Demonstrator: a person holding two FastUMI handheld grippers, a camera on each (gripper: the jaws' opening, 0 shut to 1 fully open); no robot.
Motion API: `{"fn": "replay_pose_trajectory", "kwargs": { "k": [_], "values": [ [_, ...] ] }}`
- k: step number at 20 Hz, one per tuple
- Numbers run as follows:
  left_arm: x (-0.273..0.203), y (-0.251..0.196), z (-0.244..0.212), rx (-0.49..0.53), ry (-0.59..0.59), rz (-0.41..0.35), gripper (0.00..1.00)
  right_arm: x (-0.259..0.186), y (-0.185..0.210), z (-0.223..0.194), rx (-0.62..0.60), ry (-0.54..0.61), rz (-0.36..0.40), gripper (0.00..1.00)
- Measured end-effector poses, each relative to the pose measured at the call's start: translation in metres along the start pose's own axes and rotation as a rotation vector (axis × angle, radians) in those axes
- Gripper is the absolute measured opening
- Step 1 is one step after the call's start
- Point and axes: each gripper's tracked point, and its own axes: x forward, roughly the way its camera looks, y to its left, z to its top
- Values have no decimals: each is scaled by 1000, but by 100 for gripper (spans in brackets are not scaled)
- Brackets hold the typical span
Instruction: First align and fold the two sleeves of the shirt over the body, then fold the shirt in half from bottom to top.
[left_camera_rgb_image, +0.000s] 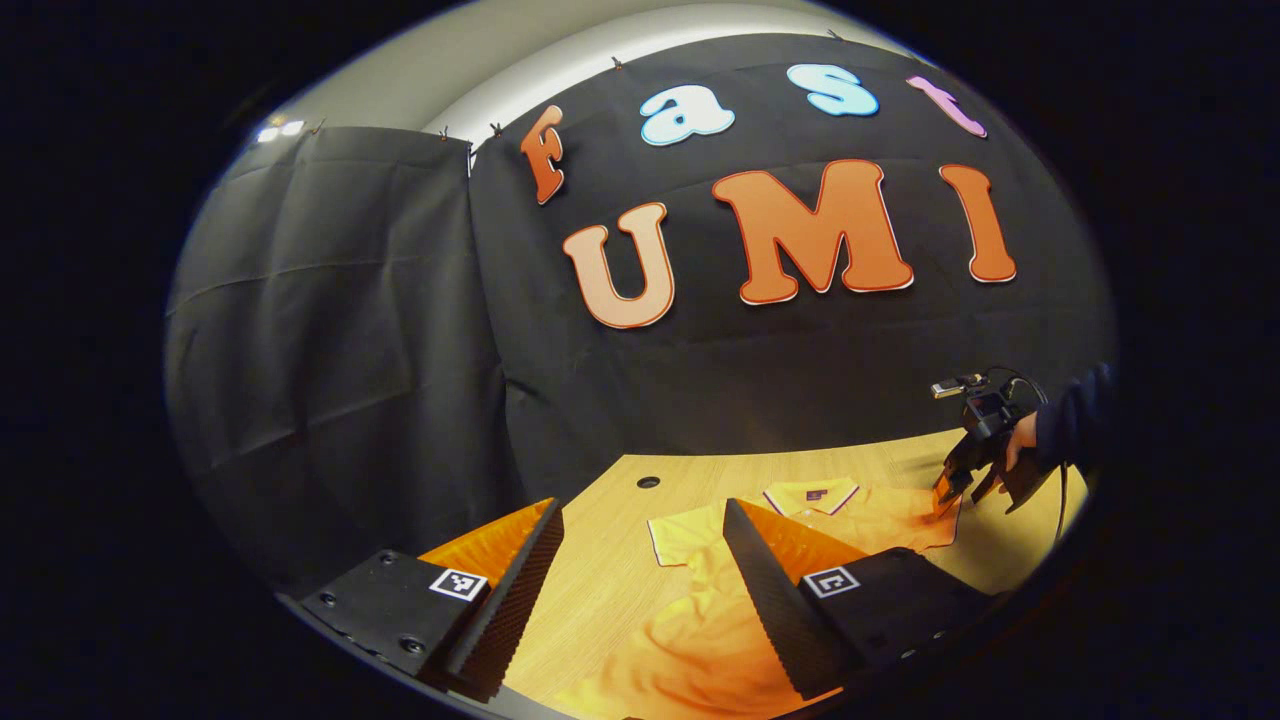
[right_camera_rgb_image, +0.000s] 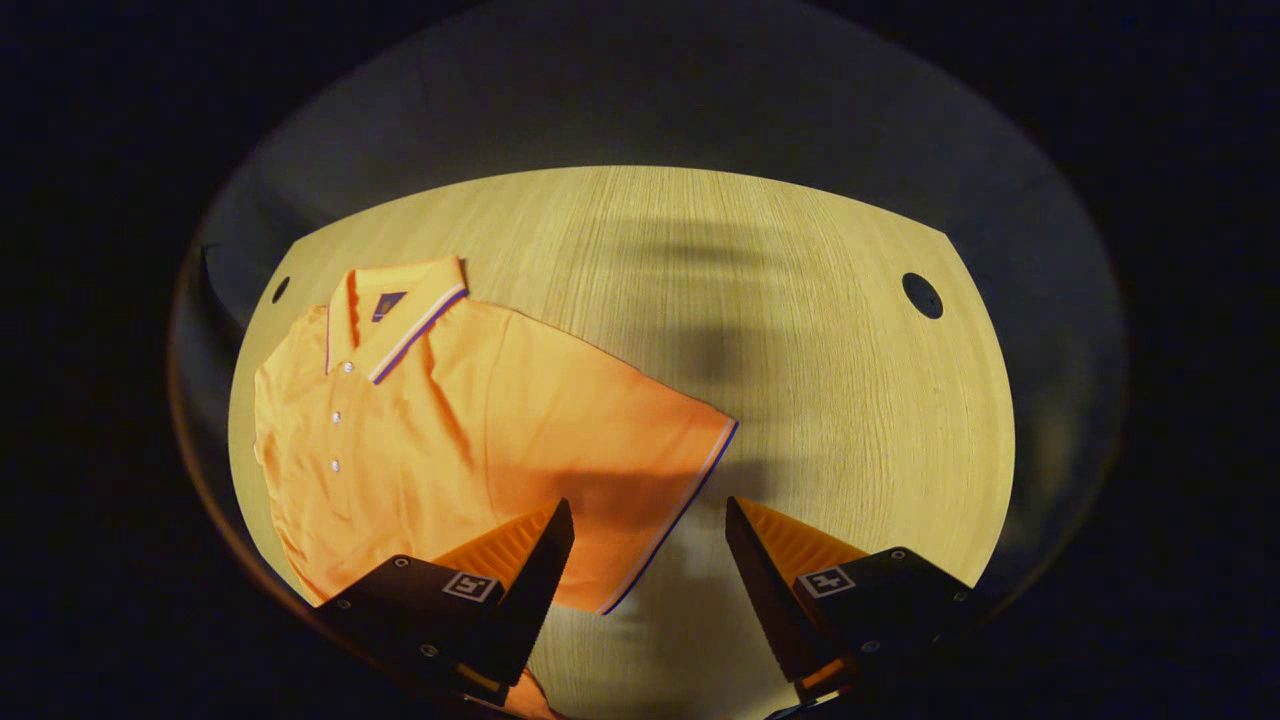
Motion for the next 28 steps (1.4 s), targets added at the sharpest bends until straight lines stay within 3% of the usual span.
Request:
{"fn": "replay_pose_trajectory", "kwargs": {
  "k": [4,6,8,9,12,18,22,28],
  "values": [
    [2,-8,-4,5,22,-11,99,10,7,-11,71,79,19,72],
    [2,-9,-6,9,25,-12,99,14,5,-7,114,73,8,54],
    [4,-12,-7,7,25,-21,99,16,7,3,192,47,41,34],
    [4,-15,-7,9,26,-29,99,14,13,7,202,35,103,14],
    [5,-20,-6,17,30,-50,99,7,27,12,229,16,230,14],
    [13,-26,-9,13,44,-75,99,-21,48,36,181,-78,295,14],
    [16,-21,-10,12,50,-72,99,-43,86,51,108,-121,368,14],
    [26,-5,-15,-34,69,-79,99,-62,143,54,115,-98,481,11]
  ]
}}
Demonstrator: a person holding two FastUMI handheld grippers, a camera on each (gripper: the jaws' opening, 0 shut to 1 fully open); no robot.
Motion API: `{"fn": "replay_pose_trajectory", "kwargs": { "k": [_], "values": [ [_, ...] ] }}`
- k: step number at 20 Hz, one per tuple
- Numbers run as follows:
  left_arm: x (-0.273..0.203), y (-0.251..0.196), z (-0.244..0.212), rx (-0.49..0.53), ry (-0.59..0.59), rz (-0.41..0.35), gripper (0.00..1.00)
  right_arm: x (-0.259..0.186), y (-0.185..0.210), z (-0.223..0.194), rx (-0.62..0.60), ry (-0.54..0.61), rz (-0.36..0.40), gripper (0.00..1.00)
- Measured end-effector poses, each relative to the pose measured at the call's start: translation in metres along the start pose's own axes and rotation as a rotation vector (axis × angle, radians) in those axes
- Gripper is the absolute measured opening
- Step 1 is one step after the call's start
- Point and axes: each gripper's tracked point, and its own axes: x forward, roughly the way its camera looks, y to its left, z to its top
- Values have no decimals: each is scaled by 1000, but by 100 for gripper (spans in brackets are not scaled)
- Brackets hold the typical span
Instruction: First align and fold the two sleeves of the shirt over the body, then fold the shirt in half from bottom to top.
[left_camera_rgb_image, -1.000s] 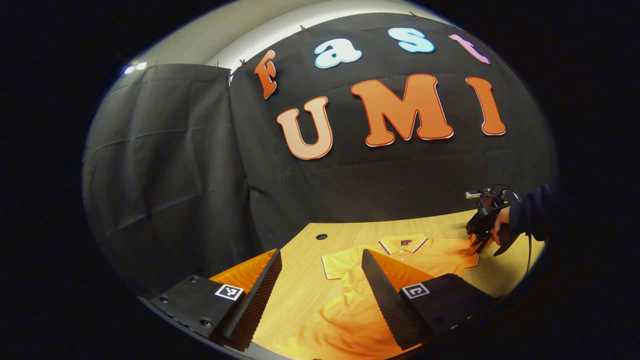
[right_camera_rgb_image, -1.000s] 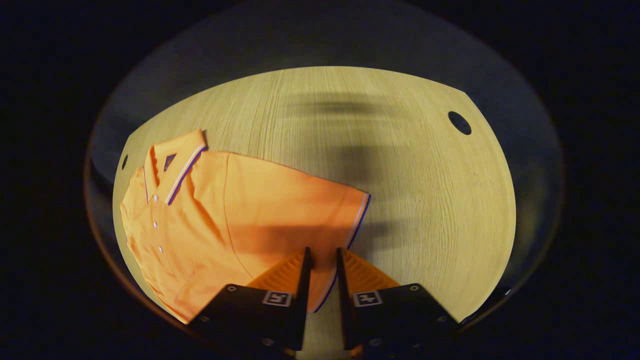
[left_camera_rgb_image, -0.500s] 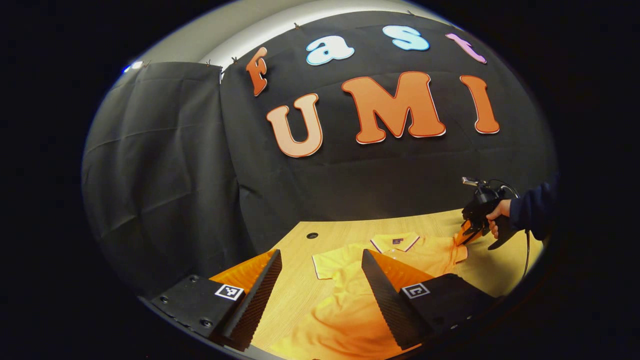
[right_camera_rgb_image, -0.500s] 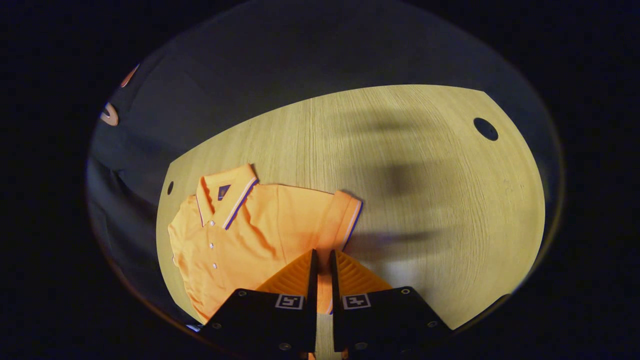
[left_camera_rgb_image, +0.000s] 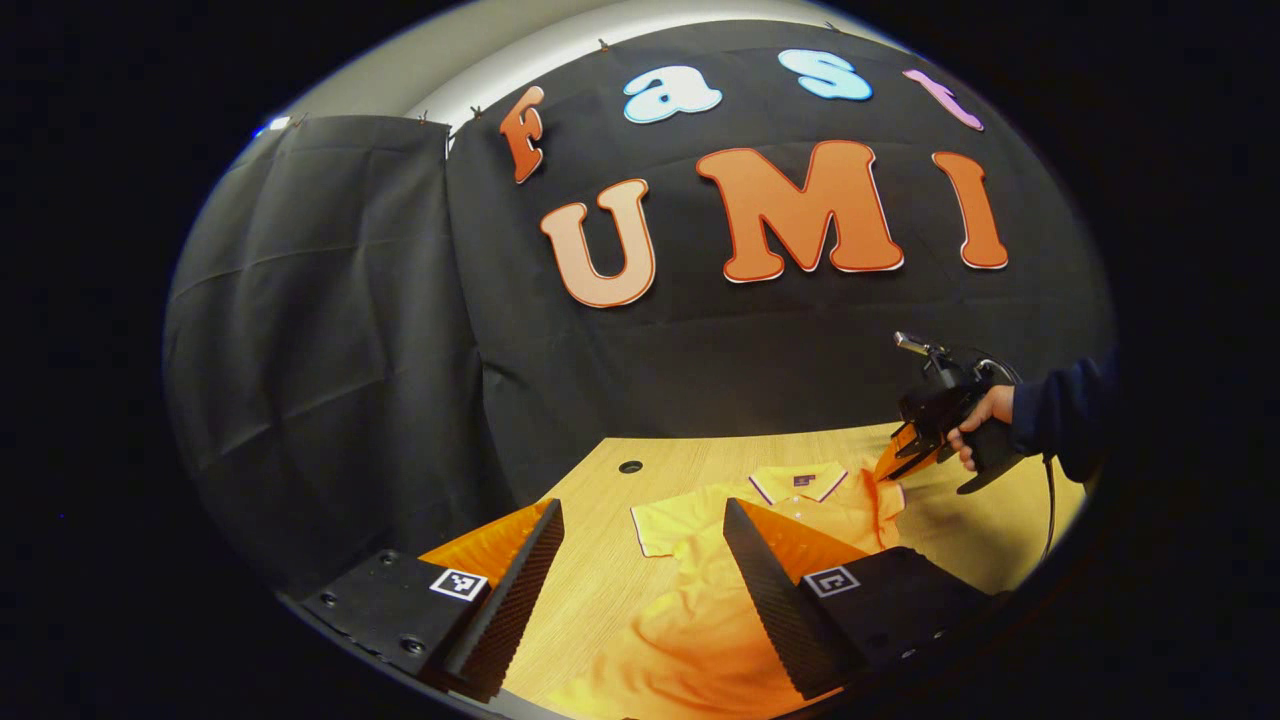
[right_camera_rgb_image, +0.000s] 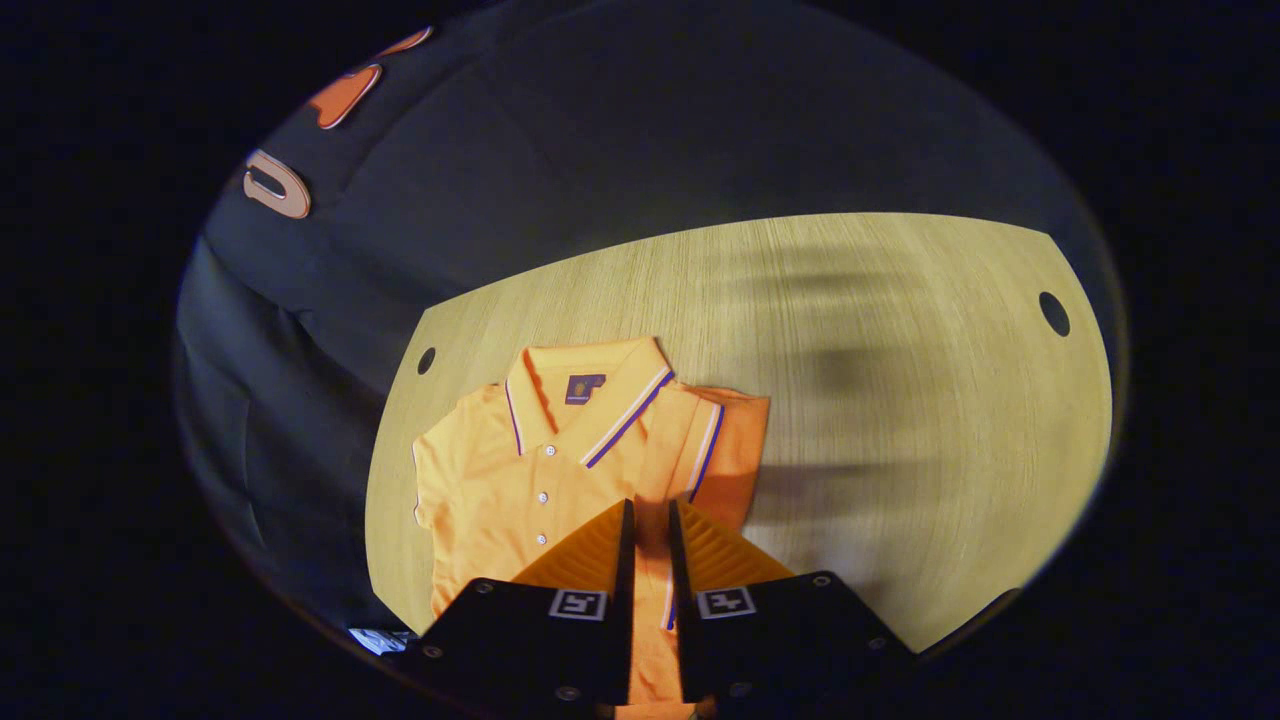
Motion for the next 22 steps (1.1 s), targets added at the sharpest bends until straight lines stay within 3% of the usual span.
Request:
{"fn": "replay_pose_trajectory", "kwargs": {
  "k": [1,3,4,5,7,10,11,15,17,19,22],
  "values": [
    [3,4,-2,-13,6,-2,99,1,7,-2,4,4,13,38],
    [14,16,-6,-34,16,-4,99,-2,9,1,-5,-17,4,59],
    [20,20,-9,-49,24,-6,99,-6,10,3,-11,-32,-2,53],
    [28,26,-14,-66,41,-13,99,-9,12,4,-17,-45,-9,70],
    [45,37,-24,-82,67,-26,99,-21,13,7,-28,-81,-24,81],
    [87,48,-31,-87,94,-78,100,-46,18,11,-37,-162,-55,90],
    [103,51,-34,-87,107,-101,95,-56,21,8,-35,-188,-68,91],
    [167,60,-50,-112,185,-208,99,-93,32,-1,-25,-309,-135,96],
    [196,61,-64,-133,248,-263,99,-111,32,-9,-15,-367,-195,97],
    [226,62,-83,-128,350,-273,99,-126,27,-21,19,-411,-273,97],
    [269,48,-122,-111,504,-299,100,-146,27,-43,72,-464,-332,98]
  ]
}}
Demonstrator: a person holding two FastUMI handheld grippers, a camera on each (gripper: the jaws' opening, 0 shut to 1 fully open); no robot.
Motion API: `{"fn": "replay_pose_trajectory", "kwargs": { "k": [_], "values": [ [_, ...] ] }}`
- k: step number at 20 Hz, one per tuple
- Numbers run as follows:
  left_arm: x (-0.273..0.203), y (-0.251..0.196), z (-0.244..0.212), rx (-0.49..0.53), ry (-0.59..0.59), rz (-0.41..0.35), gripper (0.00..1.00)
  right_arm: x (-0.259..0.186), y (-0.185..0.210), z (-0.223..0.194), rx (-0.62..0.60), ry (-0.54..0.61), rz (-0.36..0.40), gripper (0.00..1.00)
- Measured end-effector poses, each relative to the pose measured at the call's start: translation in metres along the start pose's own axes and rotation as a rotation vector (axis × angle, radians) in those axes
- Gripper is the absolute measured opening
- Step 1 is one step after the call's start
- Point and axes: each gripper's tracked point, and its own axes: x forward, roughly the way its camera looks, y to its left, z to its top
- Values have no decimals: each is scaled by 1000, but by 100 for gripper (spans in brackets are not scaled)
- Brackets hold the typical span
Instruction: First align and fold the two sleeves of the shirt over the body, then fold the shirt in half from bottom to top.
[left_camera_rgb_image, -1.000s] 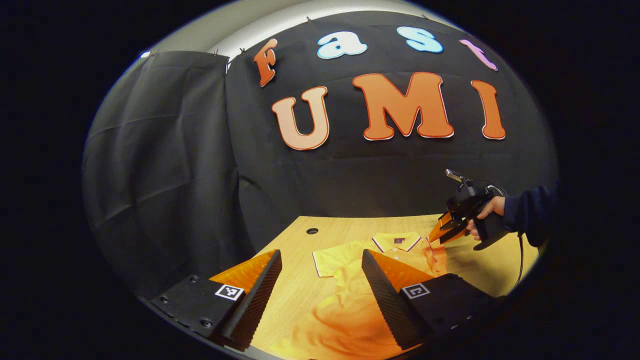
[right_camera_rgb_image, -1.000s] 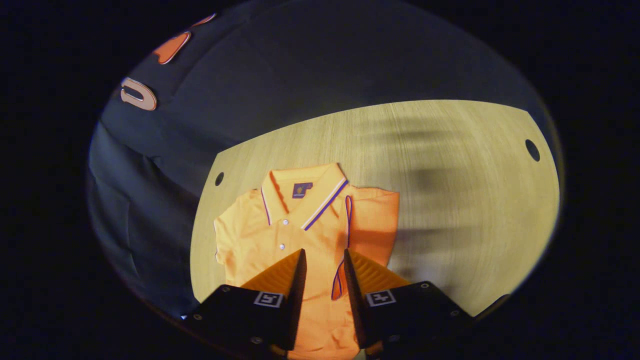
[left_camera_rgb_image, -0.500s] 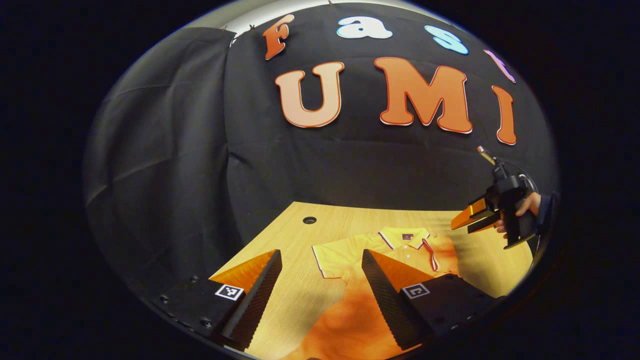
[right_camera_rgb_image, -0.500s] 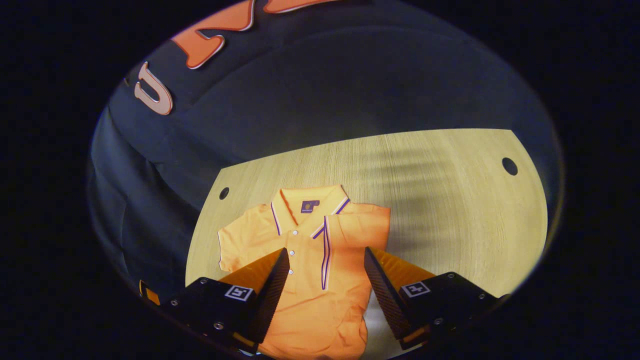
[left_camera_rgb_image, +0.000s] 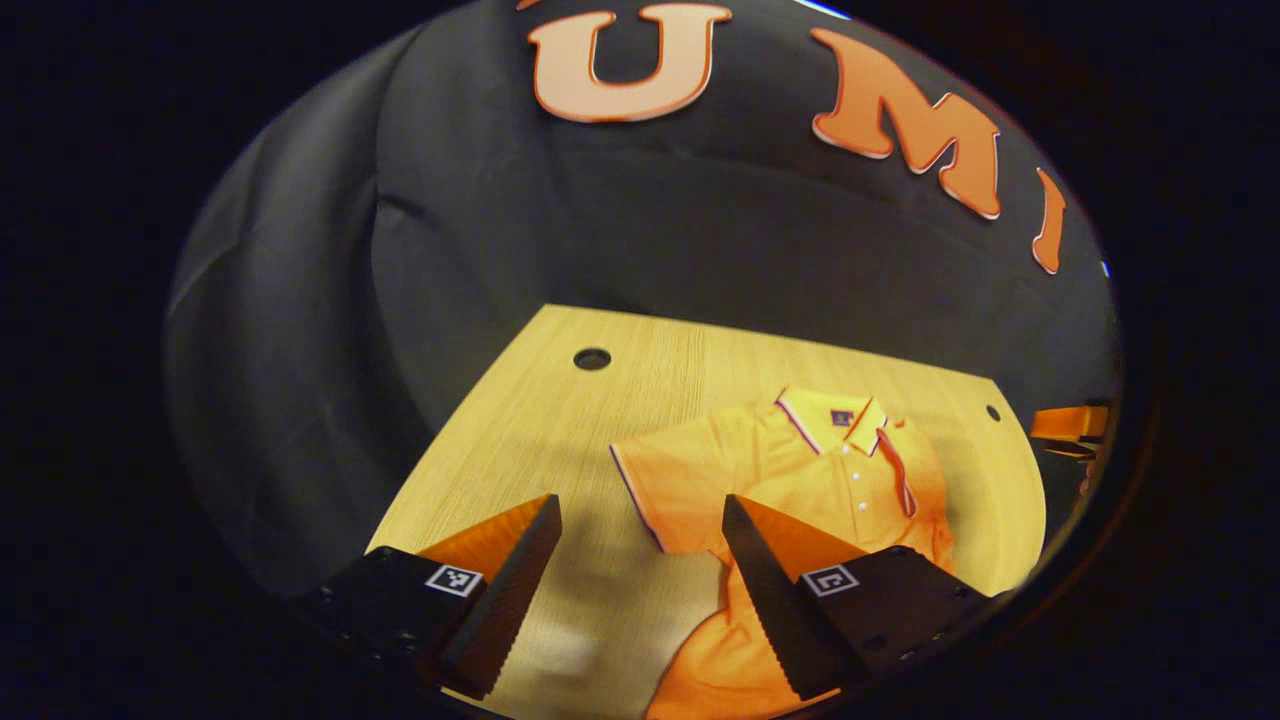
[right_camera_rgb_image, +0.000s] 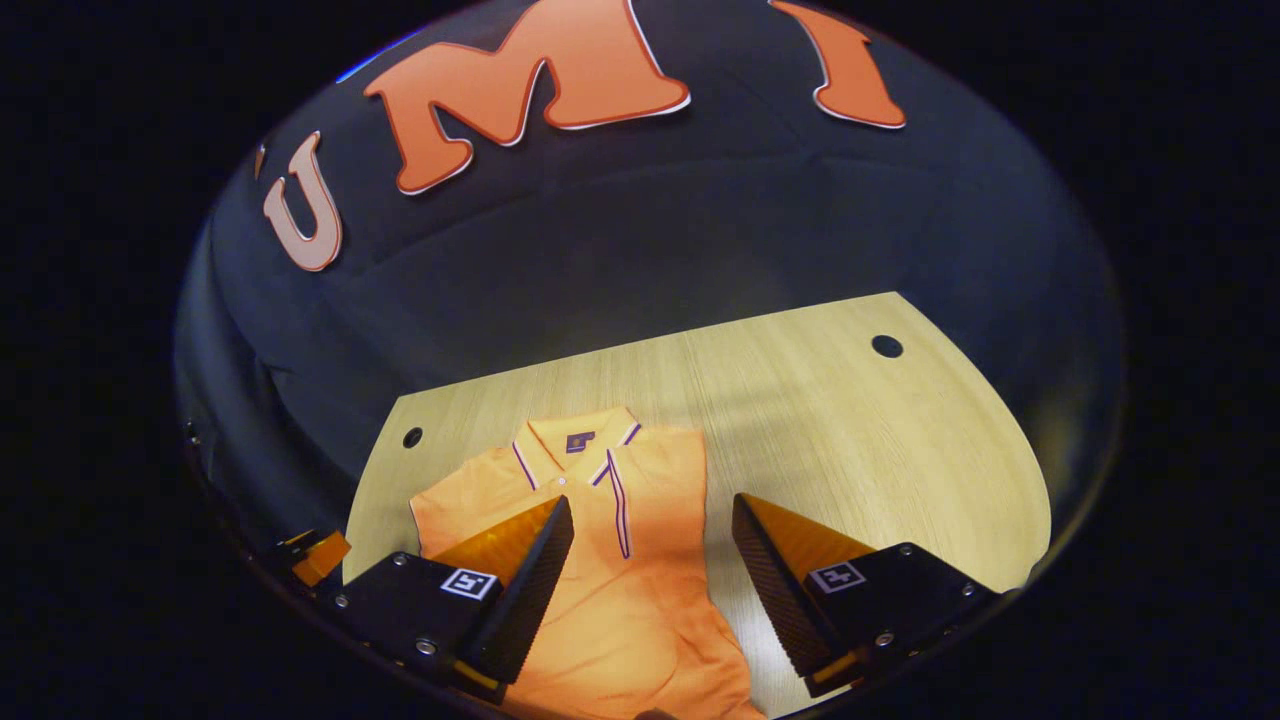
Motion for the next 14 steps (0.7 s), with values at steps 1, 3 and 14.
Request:
{"fn": "replay_pose_trajectory", "kwargs": {
  "k": [1,3,14],
  "values": [
    [13,0,-4,-6,45,-18,99,-9,-4,-4,10,-11,-23,98],
    [32,6,-4,-18,114,-53,96,-26,-13,-9,16,-34,-62,97],
    [115,11,-18,8,413,4,95,-78,-36,-31,-3,-103,-142,98]
  ]
}}
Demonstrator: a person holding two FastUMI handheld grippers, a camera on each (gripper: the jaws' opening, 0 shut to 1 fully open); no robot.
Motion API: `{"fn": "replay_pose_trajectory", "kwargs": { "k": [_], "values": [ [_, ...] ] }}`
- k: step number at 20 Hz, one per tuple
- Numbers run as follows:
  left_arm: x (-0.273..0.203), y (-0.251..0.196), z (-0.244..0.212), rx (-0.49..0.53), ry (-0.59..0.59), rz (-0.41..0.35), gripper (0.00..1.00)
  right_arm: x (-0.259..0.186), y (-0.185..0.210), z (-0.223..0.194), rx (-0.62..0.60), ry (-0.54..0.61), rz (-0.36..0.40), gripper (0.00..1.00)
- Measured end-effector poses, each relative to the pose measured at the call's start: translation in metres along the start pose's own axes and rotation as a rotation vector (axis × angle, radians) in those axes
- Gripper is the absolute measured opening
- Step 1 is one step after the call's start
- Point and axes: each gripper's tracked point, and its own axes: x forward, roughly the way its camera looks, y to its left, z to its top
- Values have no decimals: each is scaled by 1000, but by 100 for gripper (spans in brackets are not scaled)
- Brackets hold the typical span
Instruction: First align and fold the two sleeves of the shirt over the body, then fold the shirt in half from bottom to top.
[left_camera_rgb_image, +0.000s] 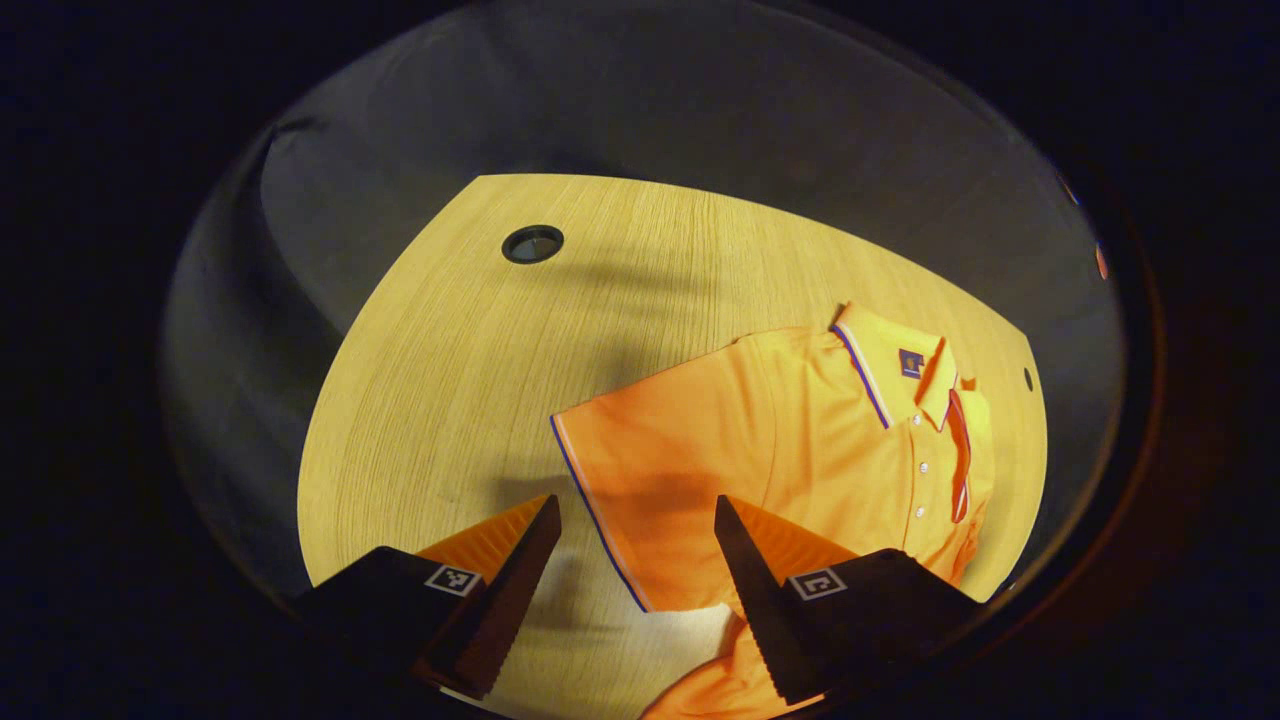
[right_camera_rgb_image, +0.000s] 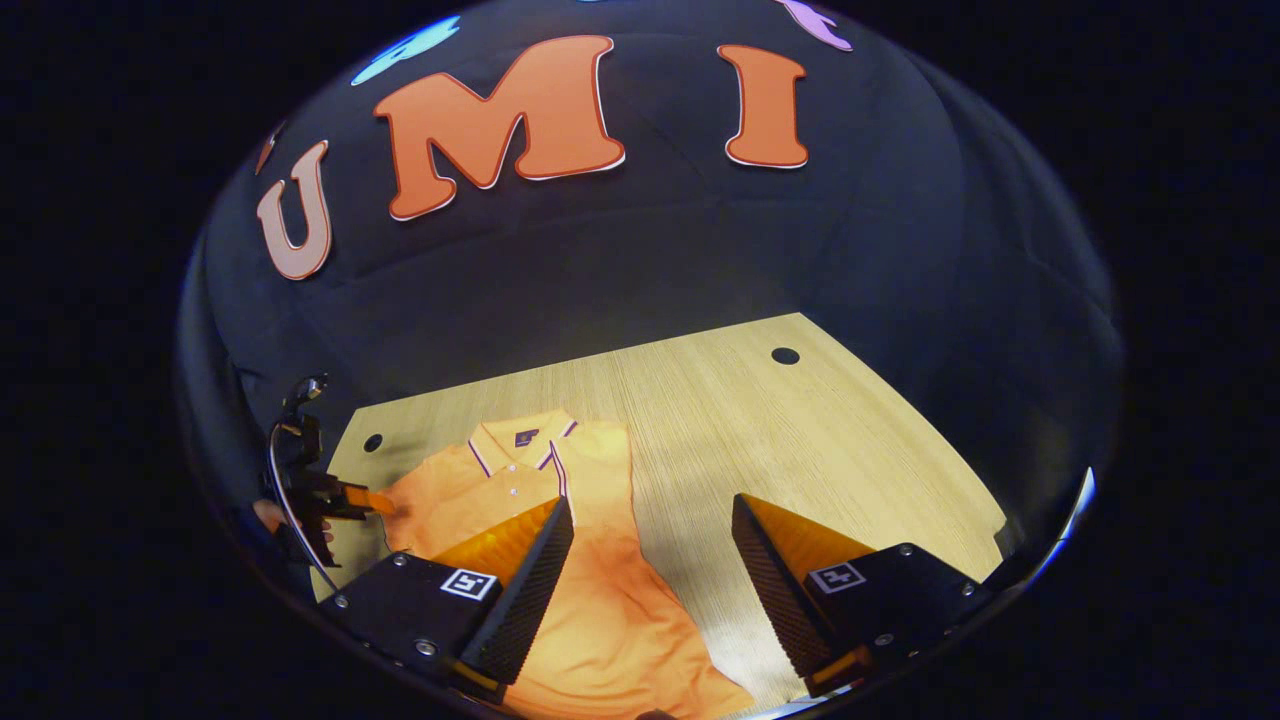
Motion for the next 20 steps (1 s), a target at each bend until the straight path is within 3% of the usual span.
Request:
{"fn": "replay_pose_trajectory", "kwargs": {
  "k": [4,8,11,12,16,20],
  "values": [
    [14,8,3,-9,36,67,95,-15,-15,-4,11,-21,-22,98],
    [21,6,0,-26,62,63,81,-30,-27,-6,23,-39,-42,98],
    [23,-6,-1,-8,60,24,45,-34,-35,-13,48,-33,-55,98],
    [24,-9,-2,-9,62,17,18,-34,-37,-16,54,-30,-57,98],
    [7,-23,14,-20,-16,-66,13,-42,-43,-21,64,-34,-67,98],
    [-23,-61,35,89,-100,-171,13,-46,-44,-27,75,-30,-77,98]
  ]
}}
